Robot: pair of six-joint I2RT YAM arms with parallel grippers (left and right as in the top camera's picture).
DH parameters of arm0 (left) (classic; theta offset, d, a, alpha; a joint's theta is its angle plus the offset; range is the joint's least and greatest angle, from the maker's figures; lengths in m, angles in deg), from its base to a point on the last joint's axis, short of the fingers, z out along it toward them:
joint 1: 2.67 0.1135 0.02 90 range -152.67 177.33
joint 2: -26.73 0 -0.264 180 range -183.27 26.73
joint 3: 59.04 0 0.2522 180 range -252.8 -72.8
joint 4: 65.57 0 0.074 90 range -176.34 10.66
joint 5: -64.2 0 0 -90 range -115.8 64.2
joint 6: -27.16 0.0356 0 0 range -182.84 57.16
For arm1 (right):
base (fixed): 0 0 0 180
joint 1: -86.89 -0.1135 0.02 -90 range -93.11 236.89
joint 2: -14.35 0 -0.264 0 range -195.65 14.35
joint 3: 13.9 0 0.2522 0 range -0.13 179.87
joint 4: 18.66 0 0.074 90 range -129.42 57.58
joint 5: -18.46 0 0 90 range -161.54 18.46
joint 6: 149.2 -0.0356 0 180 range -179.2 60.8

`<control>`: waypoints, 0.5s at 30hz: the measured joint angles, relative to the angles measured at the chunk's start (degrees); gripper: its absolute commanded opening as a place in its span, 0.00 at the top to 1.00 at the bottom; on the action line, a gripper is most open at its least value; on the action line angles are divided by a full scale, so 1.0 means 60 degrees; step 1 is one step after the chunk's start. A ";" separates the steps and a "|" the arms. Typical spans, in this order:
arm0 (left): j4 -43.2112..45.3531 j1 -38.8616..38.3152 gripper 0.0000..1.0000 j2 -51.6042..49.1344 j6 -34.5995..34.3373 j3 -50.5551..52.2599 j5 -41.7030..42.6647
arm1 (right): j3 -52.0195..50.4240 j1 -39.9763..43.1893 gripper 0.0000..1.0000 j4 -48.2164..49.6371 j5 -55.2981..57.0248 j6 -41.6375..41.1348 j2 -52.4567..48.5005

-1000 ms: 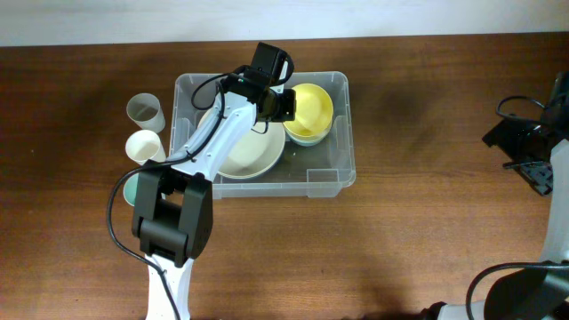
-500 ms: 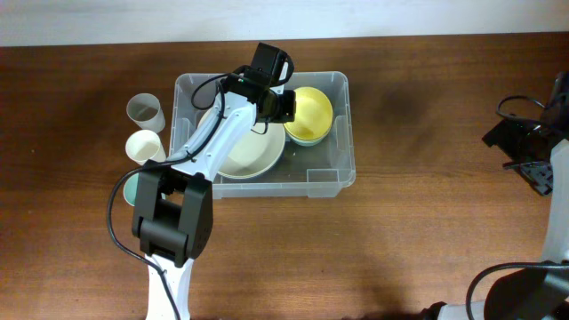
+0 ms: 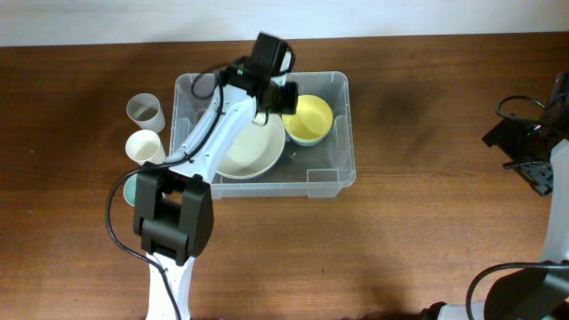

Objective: Pack container
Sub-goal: 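Open the left gripper and withdraw it to the left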

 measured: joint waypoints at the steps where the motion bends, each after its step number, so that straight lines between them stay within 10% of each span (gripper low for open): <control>1: -0.0295 0.0000 0.36 -0.0011 0.0058 -0.0393 -0.0047 | 0.0000 0.0000 0.01 -0.0004 0.0004 -0.0011 0.0004; 5: -0.1716 0.0047 0.01 -0.0011 0.0233 -0.2524 -0.0699 | 0.0000 0.0000 0.01 0.0004 0.0004 -0.0004 0.0000; 15: -0.6189 0.1858 0.01 -0.0011 0.0215 -0.7482 -0.2874 | 0.0000 0.0000 0.01 0.0000 0.0004 -0.0011 0.0000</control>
